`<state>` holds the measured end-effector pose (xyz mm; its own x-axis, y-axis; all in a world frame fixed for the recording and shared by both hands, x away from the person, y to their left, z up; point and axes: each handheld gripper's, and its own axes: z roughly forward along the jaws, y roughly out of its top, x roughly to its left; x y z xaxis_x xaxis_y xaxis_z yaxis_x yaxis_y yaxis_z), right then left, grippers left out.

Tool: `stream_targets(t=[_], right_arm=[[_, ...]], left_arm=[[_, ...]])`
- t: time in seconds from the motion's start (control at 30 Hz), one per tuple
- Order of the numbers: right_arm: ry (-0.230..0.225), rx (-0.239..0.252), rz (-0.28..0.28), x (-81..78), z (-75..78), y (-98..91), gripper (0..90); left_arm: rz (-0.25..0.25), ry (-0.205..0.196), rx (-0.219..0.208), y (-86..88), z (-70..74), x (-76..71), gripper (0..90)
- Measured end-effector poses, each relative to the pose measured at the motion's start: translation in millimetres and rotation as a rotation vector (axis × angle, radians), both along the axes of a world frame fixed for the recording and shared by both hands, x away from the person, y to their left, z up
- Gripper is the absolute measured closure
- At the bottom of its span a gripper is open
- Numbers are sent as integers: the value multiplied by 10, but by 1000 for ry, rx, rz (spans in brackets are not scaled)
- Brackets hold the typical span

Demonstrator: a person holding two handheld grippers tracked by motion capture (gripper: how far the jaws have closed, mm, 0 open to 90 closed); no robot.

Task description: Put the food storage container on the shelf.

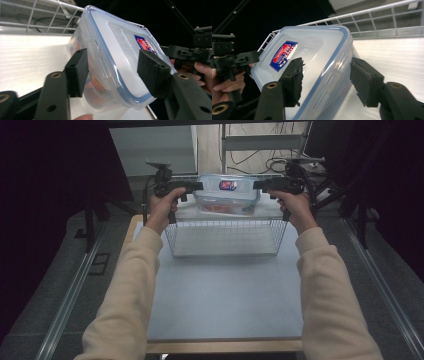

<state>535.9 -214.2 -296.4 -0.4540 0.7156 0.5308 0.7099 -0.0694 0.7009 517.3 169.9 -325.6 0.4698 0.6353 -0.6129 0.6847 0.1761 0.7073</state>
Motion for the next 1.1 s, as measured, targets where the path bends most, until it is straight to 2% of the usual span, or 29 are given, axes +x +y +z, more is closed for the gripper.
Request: stream_targets(t=[0.07,0.17,0.23,0.4,0.57,0.63,0.7,0.87,1.0,1.1], right_arm=[[-51,-22,-1,-66,17,-30,408],[-86,-46,35,-164,34,-81,384],[-115,-75,51,-234,42,-118,365],[-169,-133,84,-404,39,-187,340],[-218,-155,122,-597,8,-227,319],[-236,-170,133,-677,-25,-246,310],[-249,-183,151,-769,-70,-259,297],[-272,-218,207,-1079,-273,-318,284],[-287,-220,225,-1322,-456,-389,274],[-299,-225,248,-1510,-629,-440,269]], left_arm=[[17,-23,20,13,40,-46,399],[19,-60,24,74,96,-150,389],[15,-77,42,103,115,-228,378],[-10,-107,93,170,117,-438,357],[-32,-144,107,246,96,-690,337],[-62,-153,113,269,72,-802,332],[-90,-159,125,277,33,-924,317],[-111,-186,160,301,-111,-1260,290],[-131,-203,165,310,-300,-1521,279],[-154,-202,178,308,-506,-1737,281]])
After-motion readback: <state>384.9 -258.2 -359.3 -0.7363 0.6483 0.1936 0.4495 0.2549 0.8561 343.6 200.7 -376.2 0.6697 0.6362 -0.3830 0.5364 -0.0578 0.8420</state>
